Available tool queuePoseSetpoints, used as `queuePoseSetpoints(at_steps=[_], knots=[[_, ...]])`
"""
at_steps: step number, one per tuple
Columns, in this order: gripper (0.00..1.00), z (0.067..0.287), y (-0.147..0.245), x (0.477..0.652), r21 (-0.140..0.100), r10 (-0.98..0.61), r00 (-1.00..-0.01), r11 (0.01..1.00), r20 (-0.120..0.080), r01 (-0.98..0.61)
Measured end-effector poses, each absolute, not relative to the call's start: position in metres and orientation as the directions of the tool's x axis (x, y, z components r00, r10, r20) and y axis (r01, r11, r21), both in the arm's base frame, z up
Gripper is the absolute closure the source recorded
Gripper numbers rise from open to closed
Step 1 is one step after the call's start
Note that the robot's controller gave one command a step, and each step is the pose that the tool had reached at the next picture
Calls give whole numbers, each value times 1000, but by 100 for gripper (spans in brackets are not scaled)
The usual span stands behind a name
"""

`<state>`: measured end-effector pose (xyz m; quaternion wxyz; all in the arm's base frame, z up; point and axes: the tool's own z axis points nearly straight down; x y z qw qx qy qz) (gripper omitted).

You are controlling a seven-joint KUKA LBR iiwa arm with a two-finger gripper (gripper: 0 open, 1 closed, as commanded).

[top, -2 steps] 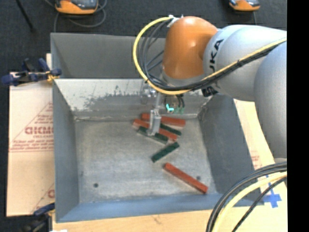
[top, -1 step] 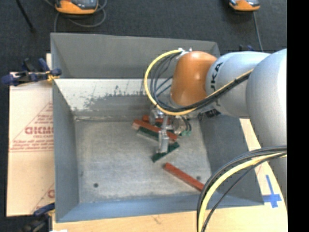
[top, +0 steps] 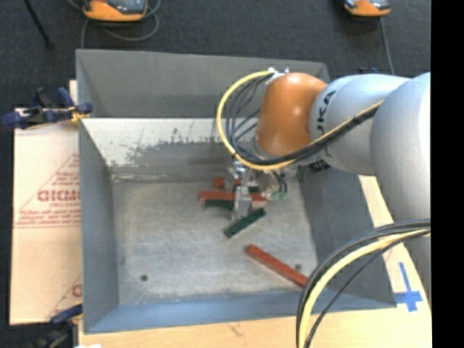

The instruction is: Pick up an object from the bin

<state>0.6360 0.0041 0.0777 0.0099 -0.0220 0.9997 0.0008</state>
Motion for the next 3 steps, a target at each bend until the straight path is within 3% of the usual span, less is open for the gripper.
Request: queuePoseSetpoints(at_steps=[1,2,3], knots=[[100,261,-28,599,-2,-29,-999,1000,-13,-29],[100,216,-34,608,1,-17,-1000,1000,0,-17],[100,203,8,614,1,-61,-998,998,-1,-61]])
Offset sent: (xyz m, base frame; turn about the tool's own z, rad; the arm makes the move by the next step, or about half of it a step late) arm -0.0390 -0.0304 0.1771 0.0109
